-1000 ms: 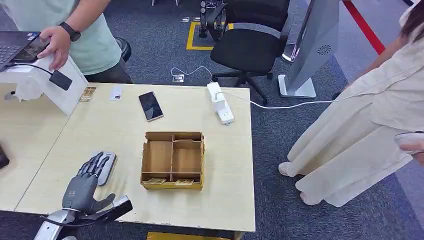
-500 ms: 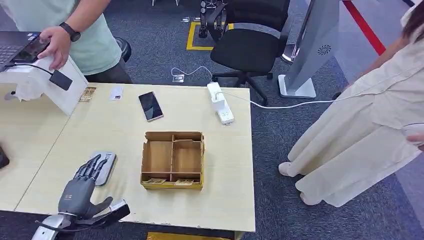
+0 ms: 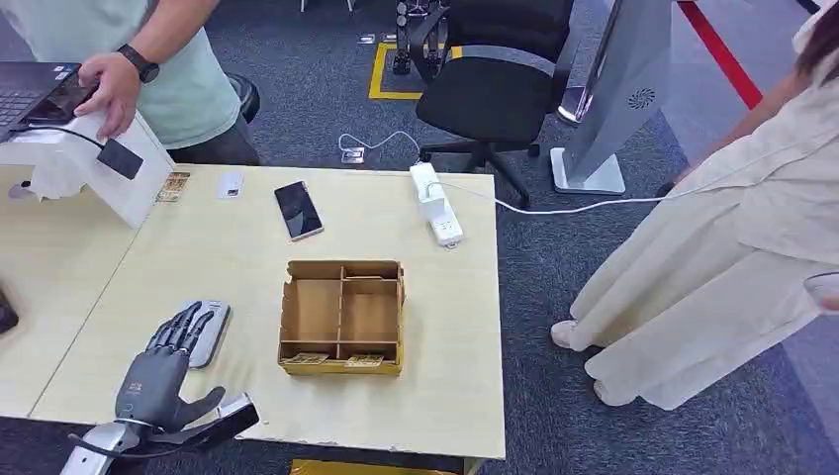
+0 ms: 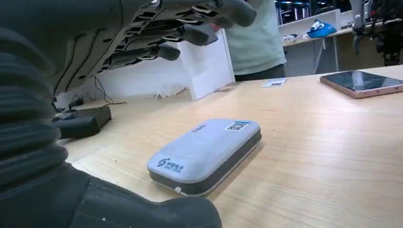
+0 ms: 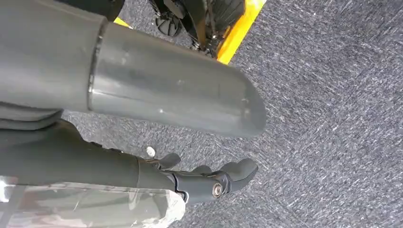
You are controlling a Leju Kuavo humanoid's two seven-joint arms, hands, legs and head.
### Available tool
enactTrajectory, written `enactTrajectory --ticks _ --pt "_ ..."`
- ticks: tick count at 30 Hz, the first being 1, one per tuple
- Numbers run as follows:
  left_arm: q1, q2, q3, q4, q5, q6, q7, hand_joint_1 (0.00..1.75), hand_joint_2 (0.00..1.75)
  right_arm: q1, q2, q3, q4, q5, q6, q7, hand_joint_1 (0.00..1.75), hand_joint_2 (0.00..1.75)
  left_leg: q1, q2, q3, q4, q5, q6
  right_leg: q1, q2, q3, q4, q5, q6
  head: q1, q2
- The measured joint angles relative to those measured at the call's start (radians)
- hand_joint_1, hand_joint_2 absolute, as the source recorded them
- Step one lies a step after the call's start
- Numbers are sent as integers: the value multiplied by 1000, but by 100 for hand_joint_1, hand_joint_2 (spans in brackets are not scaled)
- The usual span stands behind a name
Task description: Pass the card to the sensor for recognition and then transmit it.
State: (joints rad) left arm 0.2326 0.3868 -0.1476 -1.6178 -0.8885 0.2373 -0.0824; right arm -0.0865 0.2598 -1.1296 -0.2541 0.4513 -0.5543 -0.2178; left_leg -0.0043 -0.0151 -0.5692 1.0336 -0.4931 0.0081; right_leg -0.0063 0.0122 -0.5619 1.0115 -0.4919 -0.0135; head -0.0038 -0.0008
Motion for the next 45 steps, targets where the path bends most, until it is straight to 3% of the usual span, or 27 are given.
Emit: enactTrajectory --ticks 7,15,27,34,39,45 --pt "9 3 0 -11 2 3 10 0 175 0 0 -1 0 -2 0 0 0 0 0 0 0 0 0 0 0 0 0 0 0 0 0 0" --pt "6 2 38 -10 -29 5 73 0 175 0 0 -1 0 3 -4 -2 0 0 0 0 0 0 0 0 0 0 0 0 0 0 0 0" --pt "-11 5 58 -4 -55 -24 75 0 175 0 0 -1 0 7 -9 -3 0 0 0 0 0 0 0 0 0 0 0 0 0 0 0 0" --pt "-82 89 58 -5 -32 -160 51 0 175 0 0 -1 0 19 -12 -5 0 0 1 0 0 0 1 -1 1 0 0 0 1 -1 0 0" --pt "-113 141 58 -13 -7 -195 38 0 175 0 -1 -1 0 22 -11 -10 0 0 2 0 0 0 1 -1 1 0 0 0 1 -2 0 0" --pt "-114 146 58 -15 -7 -195 38 0 175 0 -1 -1 0 23 -11 -10 0 0 2 0 0 0 1 -1 1 0 0 0 1 -2 0 0"
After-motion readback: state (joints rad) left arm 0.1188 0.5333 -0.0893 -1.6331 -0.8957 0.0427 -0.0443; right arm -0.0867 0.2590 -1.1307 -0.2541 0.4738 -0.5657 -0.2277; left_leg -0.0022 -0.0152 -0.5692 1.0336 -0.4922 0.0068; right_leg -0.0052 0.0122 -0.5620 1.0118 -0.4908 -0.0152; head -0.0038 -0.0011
